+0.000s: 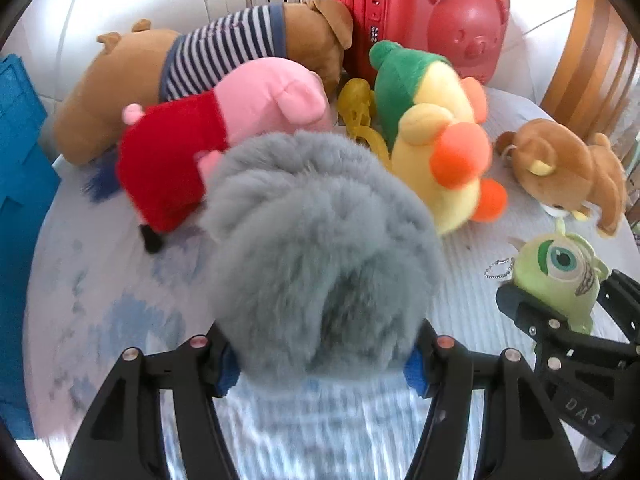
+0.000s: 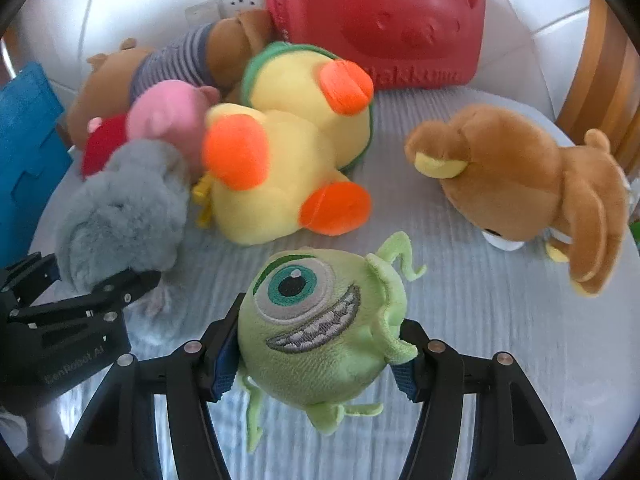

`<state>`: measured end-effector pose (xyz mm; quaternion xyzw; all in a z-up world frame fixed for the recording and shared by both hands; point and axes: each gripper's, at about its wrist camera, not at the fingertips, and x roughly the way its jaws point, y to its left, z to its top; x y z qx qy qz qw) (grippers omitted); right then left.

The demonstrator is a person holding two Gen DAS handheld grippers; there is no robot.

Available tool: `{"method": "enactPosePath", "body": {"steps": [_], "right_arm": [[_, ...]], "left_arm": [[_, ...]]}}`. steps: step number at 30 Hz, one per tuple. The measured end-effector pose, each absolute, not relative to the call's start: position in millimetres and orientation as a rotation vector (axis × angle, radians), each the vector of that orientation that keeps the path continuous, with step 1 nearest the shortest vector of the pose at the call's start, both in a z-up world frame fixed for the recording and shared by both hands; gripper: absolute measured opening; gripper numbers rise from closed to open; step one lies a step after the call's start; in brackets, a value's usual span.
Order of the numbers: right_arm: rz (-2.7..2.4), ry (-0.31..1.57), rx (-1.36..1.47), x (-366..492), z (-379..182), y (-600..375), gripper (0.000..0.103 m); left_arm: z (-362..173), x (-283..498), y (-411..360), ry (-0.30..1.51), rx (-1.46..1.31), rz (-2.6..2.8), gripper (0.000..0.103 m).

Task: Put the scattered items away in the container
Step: 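Lift the grey plush and green monster plush off the bed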

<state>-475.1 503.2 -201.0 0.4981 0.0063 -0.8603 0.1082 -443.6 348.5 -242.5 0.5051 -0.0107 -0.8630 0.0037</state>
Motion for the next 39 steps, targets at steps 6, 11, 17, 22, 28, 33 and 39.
{"method": "enactPosePath", "body": {"steps": [6, 11, 17, 22, 28, 33, 39], "right_arm": [[-2.51, 0.058, 1.457, -452, -203, 462, 0.062], [-2.502, 0.078, 1.453, -429, -200, 449, 0.062], [-2.509, 0.075, 1.491, -407, -199, 457, 0.062], [-2.508, 0.068, 1.495, -405, -199, 459, 0.062], [-2.481, 0.073, 1.501, -423, -210, 457, 0.062], [-2.43, 0.09, 1.54, -444, -233, 447, 0.062], [-2.38, 0.099, 1.606, -461, -262, 439, 0.062]], "left_arm": [[-227, -440, 304, -0.005, 1.605, -2.704, 0.047], [-212, -409, 283, 0.036, 1.626, -2.708, 0.044], [-204, -397, 268, 0.168, 1.625, -2.678, 0.079], [-203, -411, 267, 0.147, 1.609, -2.649, 0.08], [-232, -440, 263, 0.115, 1.682, -2.568, 0.08], [-266, -461, 261, 0.093, 1.769, -2.493, 0.08], [-289, -465, 257, 0.157, 1.823, -2.485, 0.061]]}}
